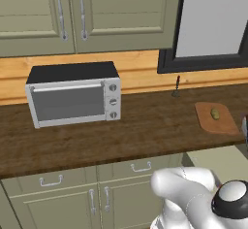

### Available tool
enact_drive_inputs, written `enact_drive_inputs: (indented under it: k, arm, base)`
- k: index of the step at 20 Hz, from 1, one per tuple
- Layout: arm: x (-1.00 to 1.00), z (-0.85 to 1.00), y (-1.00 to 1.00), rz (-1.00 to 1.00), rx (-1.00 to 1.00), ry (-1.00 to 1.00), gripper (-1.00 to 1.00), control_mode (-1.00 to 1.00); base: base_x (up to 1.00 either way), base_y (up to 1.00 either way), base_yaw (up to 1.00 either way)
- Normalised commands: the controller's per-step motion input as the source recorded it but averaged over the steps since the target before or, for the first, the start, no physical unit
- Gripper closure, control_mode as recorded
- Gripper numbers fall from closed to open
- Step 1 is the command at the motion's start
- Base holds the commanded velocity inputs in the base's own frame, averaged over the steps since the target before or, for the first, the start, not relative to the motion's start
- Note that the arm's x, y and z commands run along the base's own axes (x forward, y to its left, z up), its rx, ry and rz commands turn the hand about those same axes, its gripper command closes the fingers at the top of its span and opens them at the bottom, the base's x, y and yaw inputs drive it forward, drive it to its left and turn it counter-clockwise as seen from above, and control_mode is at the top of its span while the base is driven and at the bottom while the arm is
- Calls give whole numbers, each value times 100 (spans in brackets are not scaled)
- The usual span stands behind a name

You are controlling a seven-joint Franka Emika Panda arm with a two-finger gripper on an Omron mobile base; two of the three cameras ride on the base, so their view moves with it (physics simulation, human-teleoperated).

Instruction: Place the appropriate cutting tool for cutting the potato skin on the cutting board.

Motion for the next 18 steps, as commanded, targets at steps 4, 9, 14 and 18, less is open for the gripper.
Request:
enact_drive_inputs:
  k: [4,9,14,18]
  arm:
    - [45,20,-51,4,8,-15,100,-100]
    - [58,0,-46,4,8,-13,100,-100]
    - [98,12,-4,1,7,0,100,-100]
    - [100,-1,-6,0,2,8,100,-100]
  base:
    - [0,0,0]
    - [0,0,0]
    - [0,0,0]
    - [0,0,0]
